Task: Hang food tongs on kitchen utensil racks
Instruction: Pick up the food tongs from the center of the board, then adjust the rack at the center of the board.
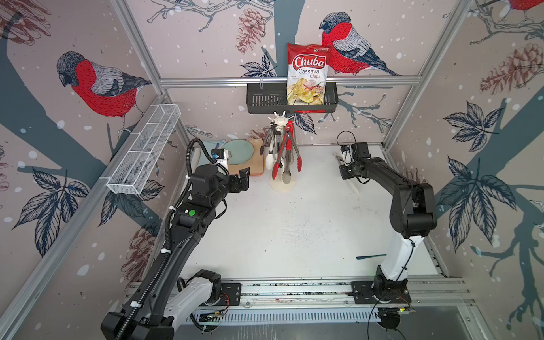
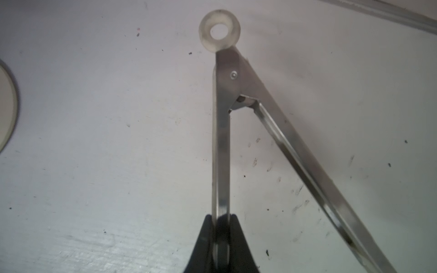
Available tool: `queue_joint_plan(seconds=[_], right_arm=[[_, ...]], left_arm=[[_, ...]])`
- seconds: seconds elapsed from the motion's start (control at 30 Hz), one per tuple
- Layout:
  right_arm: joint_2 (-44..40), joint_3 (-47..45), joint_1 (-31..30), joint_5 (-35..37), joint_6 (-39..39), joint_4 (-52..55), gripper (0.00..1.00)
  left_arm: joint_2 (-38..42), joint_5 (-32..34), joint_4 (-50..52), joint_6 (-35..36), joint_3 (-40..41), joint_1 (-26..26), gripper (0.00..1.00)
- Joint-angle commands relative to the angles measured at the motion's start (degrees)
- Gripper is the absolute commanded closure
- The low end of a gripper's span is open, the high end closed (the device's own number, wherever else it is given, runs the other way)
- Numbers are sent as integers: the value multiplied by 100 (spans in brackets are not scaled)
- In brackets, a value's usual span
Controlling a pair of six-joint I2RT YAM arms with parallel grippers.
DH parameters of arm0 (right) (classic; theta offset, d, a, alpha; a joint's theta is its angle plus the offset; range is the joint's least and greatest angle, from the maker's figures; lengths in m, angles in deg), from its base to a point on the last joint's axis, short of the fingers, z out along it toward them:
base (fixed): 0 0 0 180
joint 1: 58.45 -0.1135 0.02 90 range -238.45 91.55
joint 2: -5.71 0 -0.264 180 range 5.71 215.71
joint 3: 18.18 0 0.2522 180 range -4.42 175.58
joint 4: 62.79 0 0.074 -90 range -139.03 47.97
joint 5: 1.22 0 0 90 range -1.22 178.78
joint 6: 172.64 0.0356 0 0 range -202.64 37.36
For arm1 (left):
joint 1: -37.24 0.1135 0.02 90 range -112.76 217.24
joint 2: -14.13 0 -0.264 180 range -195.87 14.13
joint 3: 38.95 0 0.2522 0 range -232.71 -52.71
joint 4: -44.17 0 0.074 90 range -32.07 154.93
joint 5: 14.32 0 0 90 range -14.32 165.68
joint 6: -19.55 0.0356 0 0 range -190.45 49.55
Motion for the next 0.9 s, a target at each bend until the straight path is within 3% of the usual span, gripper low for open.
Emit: queue_joint_plan(seconds=[0.0,0.43,0.87], right_arm=[[-336,-51,-47,-129,141,-345,95],[-1241,26,3,-1600,-71,-1109,100],[-1057,668,-63,-2409,-193,-1697,100]], left_arm=[[-63,-137,-89,-146,-117,11,4],[-94,-202,-205,-174,-111,27,4],[-182,-392,-344,-104,-96,111,4]])
